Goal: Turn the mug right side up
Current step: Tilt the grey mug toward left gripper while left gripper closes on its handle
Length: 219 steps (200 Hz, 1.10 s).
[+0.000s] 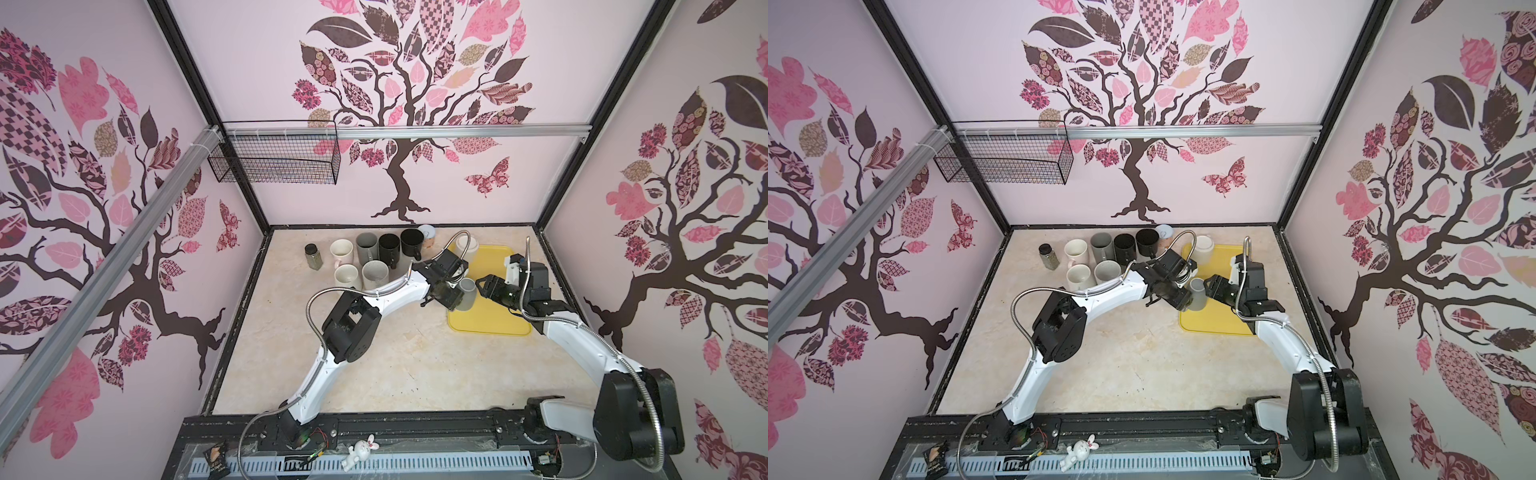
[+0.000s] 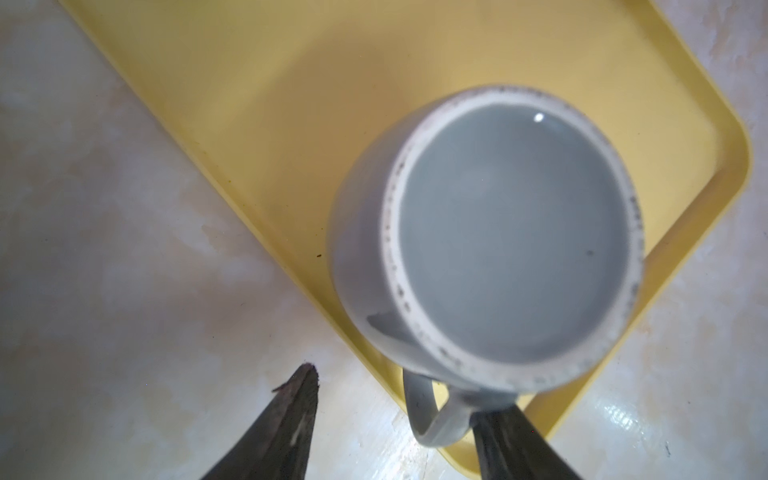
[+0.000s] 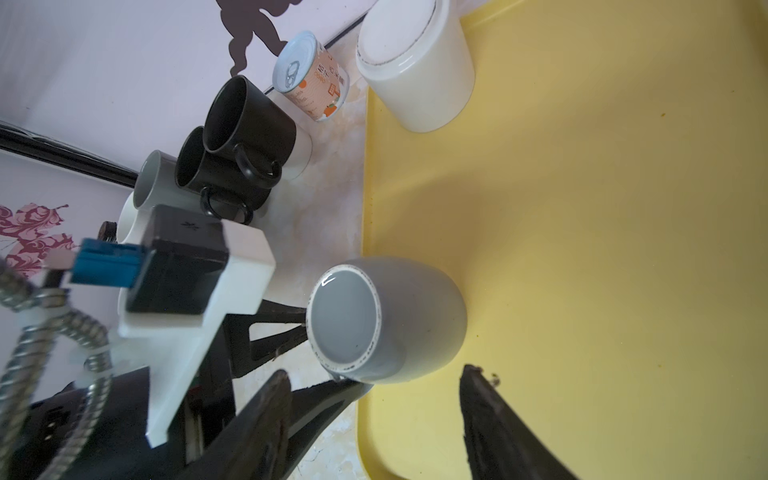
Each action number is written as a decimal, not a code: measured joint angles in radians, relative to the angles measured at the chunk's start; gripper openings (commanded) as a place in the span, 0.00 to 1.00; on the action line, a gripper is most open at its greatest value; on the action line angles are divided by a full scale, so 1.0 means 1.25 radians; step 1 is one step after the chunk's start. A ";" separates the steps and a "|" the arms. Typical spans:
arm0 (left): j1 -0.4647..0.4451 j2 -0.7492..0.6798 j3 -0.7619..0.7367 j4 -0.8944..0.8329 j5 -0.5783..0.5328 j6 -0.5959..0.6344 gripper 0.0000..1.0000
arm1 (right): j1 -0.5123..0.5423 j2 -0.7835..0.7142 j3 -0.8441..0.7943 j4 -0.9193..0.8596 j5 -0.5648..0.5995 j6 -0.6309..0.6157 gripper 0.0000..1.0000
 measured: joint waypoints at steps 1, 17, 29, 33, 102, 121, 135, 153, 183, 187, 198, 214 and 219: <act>0.000 0.000 0.000 0.000 0.000 -0.001 0.57 | 0.000 -0.001 -0.001 0.000 0.000 0.001 0.66; -0.001 0.014 0.021 -0.008 -0.003 -0.005 0.51 | 0.000 -0.013 -0.014 0.004 0.000 0.005 0.67; -0.001 0.029 0.040 -0.009 -0.004 -0.009 0.43 | 0.000 -0.018 -0.024 0.007 0.000 0.008 0.66; -0.001 0.033 0.045 -0.009 -0.004 -0.005 0.39 | 0.000 -0.018 -0.027 0.007 0.000 0.008 0.67; -0.006 0.047 0.058 -0.012 -0.004 0.004 0.00 | 0.000 -0.036 -0.054 0.023 -0.006 0.021 0.67; -0.013 0.047 0.058 -0.009 -0.005 0.016 0.00 | 0.000 -0.060 -0.079 0.027 -0.006 0.034 0.68; -0.019 0.047 0.058 -0.010 -0.009 0.024 0.00 | 0.000 -0.078 -0.098 0.038 -0.006 0.052 0.68; -0.023 0.047 0.057 -0.017 -0.010 0.031 0.00 | -0.003 -0.103 -0.138 0.074 -0.015 0.087 0.68; -0.024 0.025 0.035 -0.012 0.000 0.036 0.00 | -0.031 -0.122 -0.206 0.135 -0.054 0.167 0.68; -0.024 0.020 0.031 -0.012 0.003 0.037 0.00 | -0.034 -0.122 -0.213 0.141 -0.059 0.176 0.68; -0.024 0.009 0.025 -0.012 0.010 0.036 0.00 | -0.040 -0.122 -0.224 0.152 -0.068 0.194 0.67; -0.023 -0.012 0.025 -0.009 0.028 0.031 0.00 | -0.041 -0.128 -0.231 0.160 -0.073 0.204 0.65; -0.023 -0.017 0.025 -0.005 0.035 0.028 0.00 | -0.041 -0.133 -0.233 0.161 -0.073 0.204 0.63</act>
